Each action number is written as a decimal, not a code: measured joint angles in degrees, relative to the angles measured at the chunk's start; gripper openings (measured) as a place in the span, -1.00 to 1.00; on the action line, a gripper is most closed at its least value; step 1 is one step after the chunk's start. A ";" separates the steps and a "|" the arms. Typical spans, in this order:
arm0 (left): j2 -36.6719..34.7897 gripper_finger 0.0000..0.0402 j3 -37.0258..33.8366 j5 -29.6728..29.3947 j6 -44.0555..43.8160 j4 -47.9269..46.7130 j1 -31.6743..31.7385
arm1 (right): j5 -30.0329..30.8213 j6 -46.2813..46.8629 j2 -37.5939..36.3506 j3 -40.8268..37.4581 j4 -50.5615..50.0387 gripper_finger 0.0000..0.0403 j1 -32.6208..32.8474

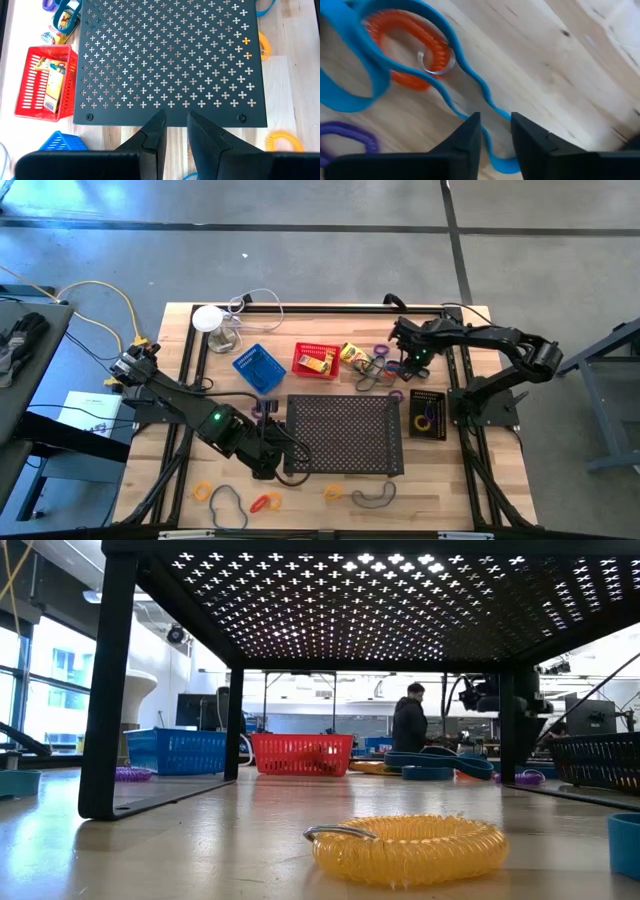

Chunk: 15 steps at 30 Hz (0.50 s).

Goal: Pick & Place Office Desk Supplies
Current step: Put the blue rubber band into the blue bin

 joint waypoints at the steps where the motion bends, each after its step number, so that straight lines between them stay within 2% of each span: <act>1: 0.00 -0.66 0.00 -0.01 0.00 0.00 0.00 | -0.20 0.20 0.00 0.00 0.20 -0.43 0.00; 8: 0.00 -0.66 0.00 -0.04 -0.01 0.01 0.00 | -2.64 0.29 0.02 -0.79 2.97 -0.18 -0.02; 15: 0.00 -0.66 0.00 -0.07 -0.02 0.01 0.00 | -2.67 -2.08 0.04 -2.62 5.79 -0.16 0.00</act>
